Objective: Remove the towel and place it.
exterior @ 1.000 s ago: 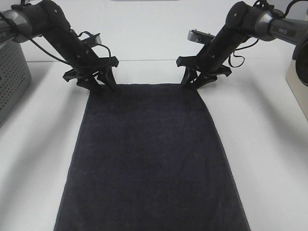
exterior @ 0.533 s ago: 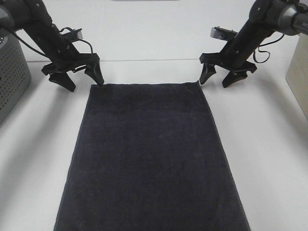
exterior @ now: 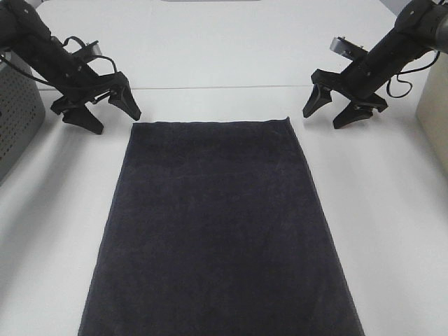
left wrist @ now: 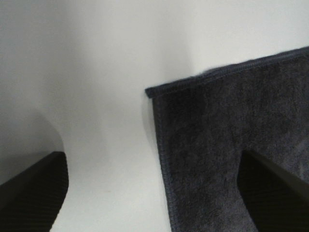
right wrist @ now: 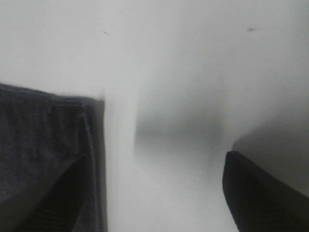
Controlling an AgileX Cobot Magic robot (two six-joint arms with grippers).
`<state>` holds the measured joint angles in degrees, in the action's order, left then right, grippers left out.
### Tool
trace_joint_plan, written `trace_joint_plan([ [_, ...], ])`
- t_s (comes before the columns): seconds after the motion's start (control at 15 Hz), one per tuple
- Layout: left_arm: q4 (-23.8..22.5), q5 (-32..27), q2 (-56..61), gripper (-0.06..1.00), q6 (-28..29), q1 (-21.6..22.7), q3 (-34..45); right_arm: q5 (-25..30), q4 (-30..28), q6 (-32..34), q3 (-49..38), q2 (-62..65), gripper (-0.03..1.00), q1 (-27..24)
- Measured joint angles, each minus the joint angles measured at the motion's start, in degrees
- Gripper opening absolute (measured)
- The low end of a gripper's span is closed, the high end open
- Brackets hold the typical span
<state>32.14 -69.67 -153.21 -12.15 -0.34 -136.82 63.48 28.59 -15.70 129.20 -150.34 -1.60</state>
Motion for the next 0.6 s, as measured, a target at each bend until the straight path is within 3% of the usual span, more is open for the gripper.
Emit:
trace_joint_plan([
  [0.4,6.3,0.0,-2.06,0.89,0.0,0.0,-0.92,0.11,4.98,-1.49,0.06,-1.43,0.75,0.11],
  [0.6,6.88,0.0,-2.23,0.89,0.11,-0.46,-0.92,0.0,4.58,-1.49,0.06,-1.49,0.75,1.32],
])
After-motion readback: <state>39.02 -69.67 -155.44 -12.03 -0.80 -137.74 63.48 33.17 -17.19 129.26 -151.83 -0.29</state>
